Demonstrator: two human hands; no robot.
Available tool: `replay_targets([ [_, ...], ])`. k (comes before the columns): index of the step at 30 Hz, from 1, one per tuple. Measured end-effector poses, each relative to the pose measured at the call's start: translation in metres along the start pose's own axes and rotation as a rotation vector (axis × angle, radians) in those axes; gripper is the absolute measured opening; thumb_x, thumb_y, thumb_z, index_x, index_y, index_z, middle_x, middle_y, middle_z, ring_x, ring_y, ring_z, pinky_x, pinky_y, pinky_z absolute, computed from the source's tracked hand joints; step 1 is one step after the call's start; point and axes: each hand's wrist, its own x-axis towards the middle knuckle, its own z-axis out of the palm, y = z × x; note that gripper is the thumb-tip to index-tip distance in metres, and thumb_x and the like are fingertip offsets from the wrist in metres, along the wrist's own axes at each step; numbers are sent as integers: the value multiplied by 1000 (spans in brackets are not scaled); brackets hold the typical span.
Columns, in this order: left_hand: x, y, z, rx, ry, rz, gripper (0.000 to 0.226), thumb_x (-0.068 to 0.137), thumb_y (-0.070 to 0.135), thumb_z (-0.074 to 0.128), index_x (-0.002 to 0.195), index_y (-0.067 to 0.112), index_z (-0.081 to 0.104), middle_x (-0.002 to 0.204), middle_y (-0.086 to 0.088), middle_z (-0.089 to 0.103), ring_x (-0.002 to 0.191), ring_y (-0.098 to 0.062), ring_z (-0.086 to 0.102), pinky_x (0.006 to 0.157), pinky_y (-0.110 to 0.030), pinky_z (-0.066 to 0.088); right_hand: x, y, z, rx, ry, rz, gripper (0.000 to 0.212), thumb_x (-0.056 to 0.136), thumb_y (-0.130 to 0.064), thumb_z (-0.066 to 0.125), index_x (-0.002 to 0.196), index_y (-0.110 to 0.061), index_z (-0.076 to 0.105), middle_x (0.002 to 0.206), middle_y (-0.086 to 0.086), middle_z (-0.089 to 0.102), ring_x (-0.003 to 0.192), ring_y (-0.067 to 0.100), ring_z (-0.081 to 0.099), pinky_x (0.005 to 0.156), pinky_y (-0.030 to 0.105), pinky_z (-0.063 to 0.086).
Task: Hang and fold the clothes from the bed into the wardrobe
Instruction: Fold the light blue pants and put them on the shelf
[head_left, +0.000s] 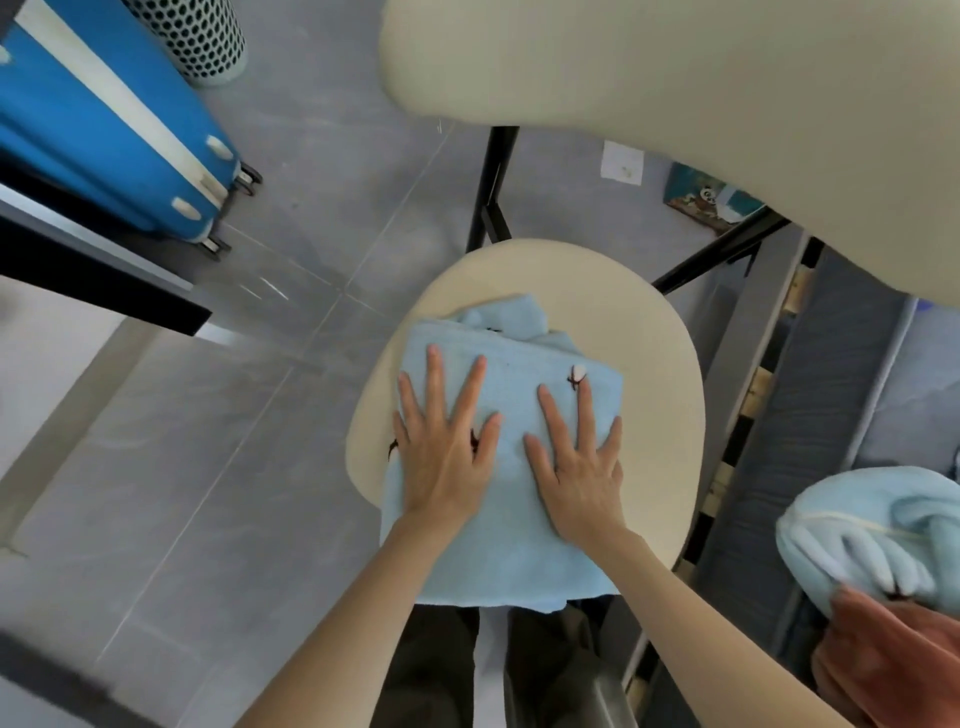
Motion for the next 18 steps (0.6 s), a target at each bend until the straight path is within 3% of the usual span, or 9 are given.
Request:
replay_targets([
  [3, 1, -13, -16, -313, -14, -240, 82, 78, 73, 38, 148, 51, 1, 161, 0, 10, 143, -25, 22, 109, -44, 30, -4, 8, -8, 106, 19, 20, 69, 81, -76, 22, 141, -63, -10, 155, -19, -26, 144, 36, 6, 110, 54, 25],
  [5, 2, -23, -24, -464, -51, -369, 95, 68, 78, 48, 147, 49, 3, 154, 4, 28, 136, -21, 34, 104, -39, 33, -6, 14, -12, 249, 35, 122, 75, 78, -78, 35, 140, -65, -6, 160, -8, -9, 138, 38, 23, 107, 53, 30],
  [7, -1, -29, -29, -520, -99, -366, 100, 64, 78, 55, 146, 49, 6, 150, 9, 33, 133, -18, 38, 103, -36, 34, -8, 16, -14, 355, 22, 184, 79, 75, -80, 41, 137, -69, -6, 153, 4, 17, 124, 33, 43, 100, 50, 42],
  [9, -3, -32, -32, -540, -140, -325, 102, 63, 76, 60, 145, 52, 6, 146, 15, 37, 129, -13, 43, 101, -37, 38, -8, 15, -16, 396, 6, 194, 82, 72, -83, 42, 135, -71, -8, 133, 6, 37, 98, 17, 53, 82, 37, 46],
  [11, -3, -32, -34, -538, -173, -306, 102, 61, 78, 63, 142, 60, 2, 140, 22, 41, 120, -10, 48, 93, -36, 42, -4, 16, -16, 392, -6, 208, 85, 68, -86, 41, 134, -71, -10, 119, 4, 43, 86, 13, 52, 75, 34, 43],
  [15, -4, -26, -30, -554, -169, -334, 98, 60, 81, 63, 133, 72, -1, 133, 27, 46, 108, -12, 53, 88, -36, 45, 1, 16, -11, 402, -14, 206, 90, 62, -90, 43, 133, -73, -10, 109, -3, 46, 91, 17, 51, 79, 34, 43],
  [18, -4, -27, -27, -601, -116, -328, 93, 60, 80, 65, 130, 75, 5, 114, 48, 44, 98, 3, 53, 79, -26, 42, 7, 13, -12, 455, 40, 161, 92, 61, -85, 56, 136, -71, 5, 95, -30, 50, 86, -4, 54, 73, 15, 41],
])
